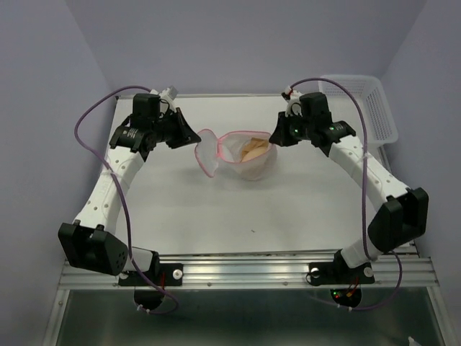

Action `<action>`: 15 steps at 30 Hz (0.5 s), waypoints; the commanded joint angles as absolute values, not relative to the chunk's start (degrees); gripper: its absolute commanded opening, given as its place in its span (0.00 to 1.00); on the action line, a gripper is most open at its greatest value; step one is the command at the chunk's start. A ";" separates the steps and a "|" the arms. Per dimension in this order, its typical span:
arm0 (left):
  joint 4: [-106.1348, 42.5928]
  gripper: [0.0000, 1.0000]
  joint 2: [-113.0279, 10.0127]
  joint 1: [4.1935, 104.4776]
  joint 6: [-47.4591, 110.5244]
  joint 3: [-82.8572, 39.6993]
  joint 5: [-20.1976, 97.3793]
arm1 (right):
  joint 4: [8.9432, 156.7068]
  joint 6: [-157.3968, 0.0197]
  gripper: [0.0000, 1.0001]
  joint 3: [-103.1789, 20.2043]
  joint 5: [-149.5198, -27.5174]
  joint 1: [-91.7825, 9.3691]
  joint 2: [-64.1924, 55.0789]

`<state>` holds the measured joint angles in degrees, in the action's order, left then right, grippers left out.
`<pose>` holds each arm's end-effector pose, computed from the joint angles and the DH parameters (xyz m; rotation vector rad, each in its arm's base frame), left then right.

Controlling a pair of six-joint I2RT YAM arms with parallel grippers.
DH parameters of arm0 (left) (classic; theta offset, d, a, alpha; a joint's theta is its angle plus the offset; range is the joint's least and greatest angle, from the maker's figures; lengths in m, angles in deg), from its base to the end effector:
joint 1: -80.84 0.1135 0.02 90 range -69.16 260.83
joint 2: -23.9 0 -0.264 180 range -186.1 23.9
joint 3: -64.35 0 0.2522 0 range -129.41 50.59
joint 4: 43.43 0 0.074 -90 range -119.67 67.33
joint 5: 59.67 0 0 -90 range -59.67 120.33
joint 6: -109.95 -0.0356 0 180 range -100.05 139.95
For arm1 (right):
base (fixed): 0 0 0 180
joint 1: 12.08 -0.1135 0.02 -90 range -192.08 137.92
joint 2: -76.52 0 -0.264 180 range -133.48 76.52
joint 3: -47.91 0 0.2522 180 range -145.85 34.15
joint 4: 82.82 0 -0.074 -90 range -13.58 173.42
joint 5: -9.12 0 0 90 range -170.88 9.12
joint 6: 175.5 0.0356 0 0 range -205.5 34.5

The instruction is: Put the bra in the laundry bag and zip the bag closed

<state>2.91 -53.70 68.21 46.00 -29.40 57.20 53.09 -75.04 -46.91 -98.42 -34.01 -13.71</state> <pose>0.2863 -0.0806 0.3883 0.0420 2.1617 -0.8908 0.3260 0.1428 0.3290 -0.3959 2.2691 0.6425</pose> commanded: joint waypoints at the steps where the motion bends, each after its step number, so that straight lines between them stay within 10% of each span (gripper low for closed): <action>1: -0.22 0.00 -51.95 68.53 45.71 -29.04 56.96 | 61.71 -74.96 0.02 -47.95 -107.96 -34.23 -4.34; 15: 3.99 0.00 -52.30 68.53 44.30 -29.39 56.96 | 61.62 -71.44 0.03 -40.56 -101.79 -34.23 -12.94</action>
<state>3.59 -53.70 68.21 45.25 -28.81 56.35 60.70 -72.71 -41.45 -102.53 -34.28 -11.40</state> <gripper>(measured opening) 0.025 0.034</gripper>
